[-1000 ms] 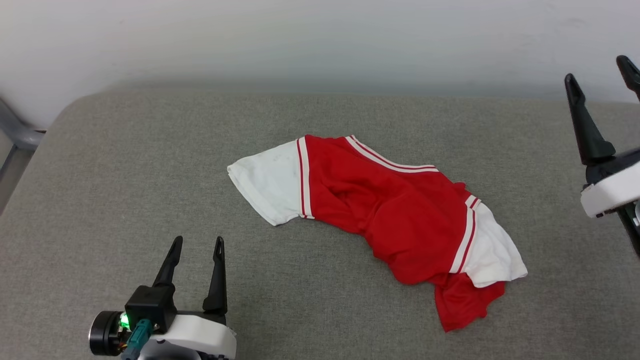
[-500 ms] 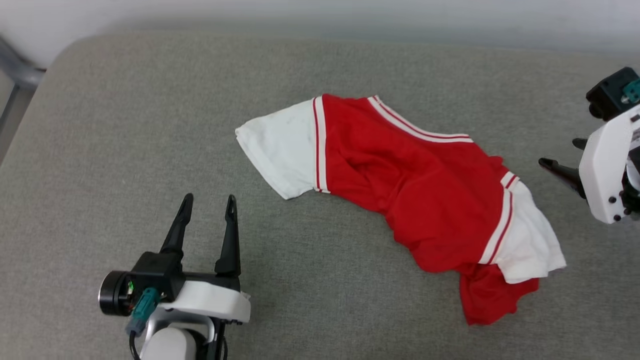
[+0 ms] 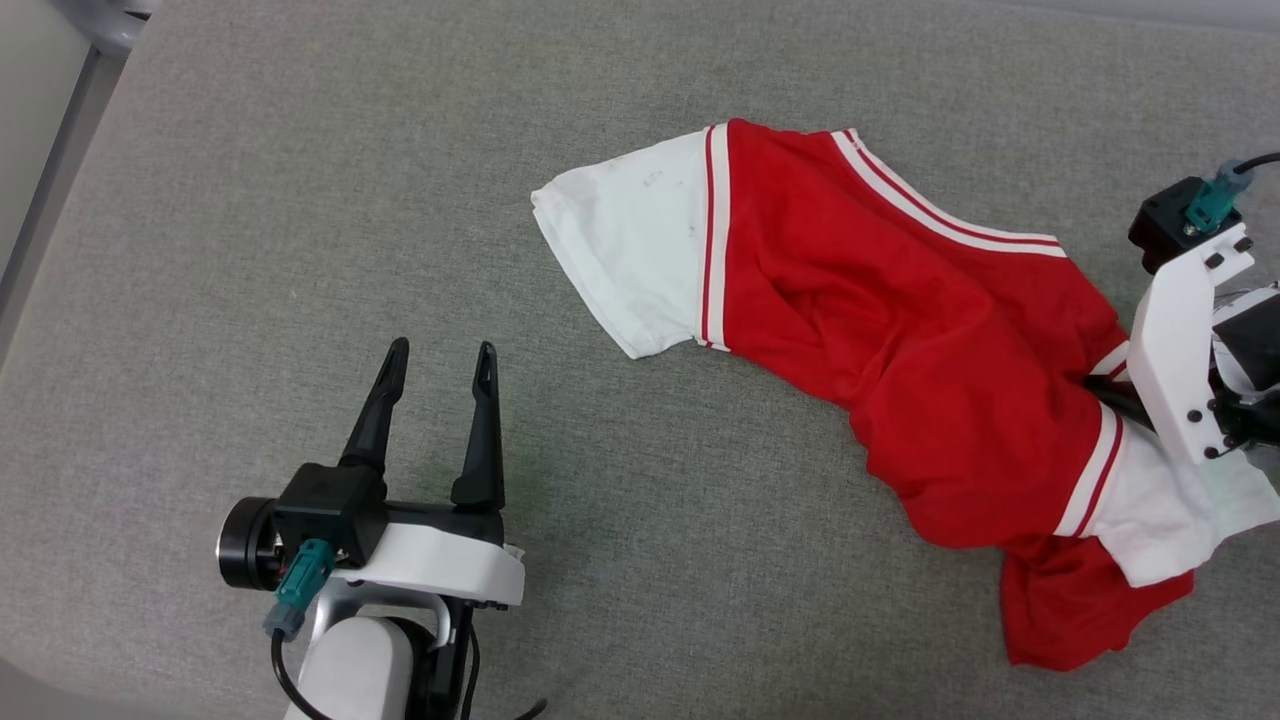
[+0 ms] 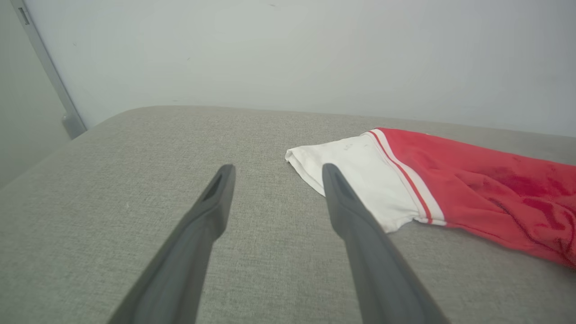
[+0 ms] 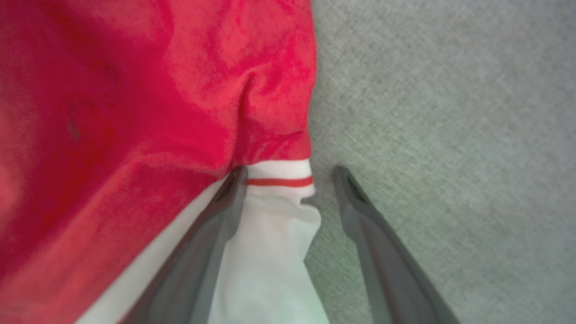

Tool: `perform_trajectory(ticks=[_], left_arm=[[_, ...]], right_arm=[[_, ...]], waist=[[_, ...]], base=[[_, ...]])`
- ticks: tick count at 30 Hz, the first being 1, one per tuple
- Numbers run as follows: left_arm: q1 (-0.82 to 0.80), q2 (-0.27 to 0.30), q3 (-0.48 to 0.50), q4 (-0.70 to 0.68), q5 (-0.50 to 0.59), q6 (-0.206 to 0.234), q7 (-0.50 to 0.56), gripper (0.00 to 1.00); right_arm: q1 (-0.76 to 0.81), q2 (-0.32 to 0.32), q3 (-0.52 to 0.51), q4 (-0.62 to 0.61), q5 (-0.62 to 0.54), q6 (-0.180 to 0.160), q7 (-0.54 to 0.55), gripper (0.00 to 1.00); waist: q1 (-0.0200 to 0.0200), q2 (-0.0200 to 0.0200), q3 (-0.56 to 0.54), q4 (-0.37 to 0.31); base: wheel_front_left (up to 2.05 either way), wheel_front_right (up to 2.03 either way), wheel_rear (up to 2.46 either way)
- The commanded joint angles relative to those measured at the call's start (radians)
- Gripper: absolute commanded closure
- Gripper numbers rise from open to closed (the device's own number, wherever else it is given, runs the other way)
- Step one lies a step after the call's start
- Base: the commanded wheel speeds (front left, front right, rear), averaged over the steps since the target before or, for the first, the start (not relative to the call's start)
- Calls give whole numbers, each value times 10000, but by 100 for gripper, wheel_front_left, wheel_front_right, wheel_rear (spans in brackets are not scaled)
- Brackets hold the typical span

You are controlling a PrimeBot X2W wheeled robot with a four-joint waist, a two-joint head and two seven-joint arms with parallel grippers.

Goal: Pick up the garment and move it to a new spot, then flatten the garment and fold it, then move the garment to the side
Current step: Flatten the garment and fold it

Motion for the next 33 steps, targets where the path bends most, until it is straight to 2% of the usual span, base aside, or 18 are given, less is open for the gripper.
perform_trajectory(ticks=[1, 3, 4, 5, 12, 16, 19, 25, 29, 33], left_arm=[[-79, -9, 20, 30, -10, 71, -23, 0], [-23, -9, 80, 53, 2, 94, -23, 0], [27, -11, 108, 70, 10, 120, -23, 0], [87, -9, 138, 88, 23, 133, -23, 0], [357, -11, 339, 157, 86, 111, -23, 0], [580, -8, 431, 128, 113, 118, -25, 0], [793, -8, 537, 86, 144, 138, -25, 0], [1058, -6, 666, 30, 186, 94, -23, 0], [1178, -8, 743, 15, 194, 47, -25, 0], [1220, -8, 722, -67, 207, 86, -25, 0]], right_arm=[[621, 234, 625, 218, 231, 36, 65, 0], [610, 214, 854, 233, 375, 41, -258, 0], [533, 154, 937, 184, 403, 42, -512, 67], [443, 82, 990, 149, 437, 42, -780, 100], [-117, -662, 906, -379, 723, 13, -3094, 100], [164, -1378, 938, -1070, 750, 13, -4022, 100], [665, -1810, 592, -1692, 1052, 13, -4452, 100], [1967, -2805, -786, -2605, 1089, 13, -4911, 100], [3118, -3349, -2215, -2978, 1066, 13, -4914, 100], [4424, -3632, -3975, -3262, 1103, 13, -4713, 100]], waist=[[0, 0, 27, 54], [0, 0, -44, -7], [0, 0, -93, -54], [0, 0, -155, -111], [0, 0, -817, -651], [0, 0, -1161, -992], [0, 0, -1339, -1267], [0, 0, -1479, -1610], [0, 0, -1491, -1785], [0, 0, -1459, -1894]], base=[[0, 0, 0], [0, 0, 0], [0, 0, 0], [0, 0, 0], [0, 0, 0], [0, 0, 0], [0, 0, 0], [0, 0, 0], [0, 0, 0], [0, 0, 0]])
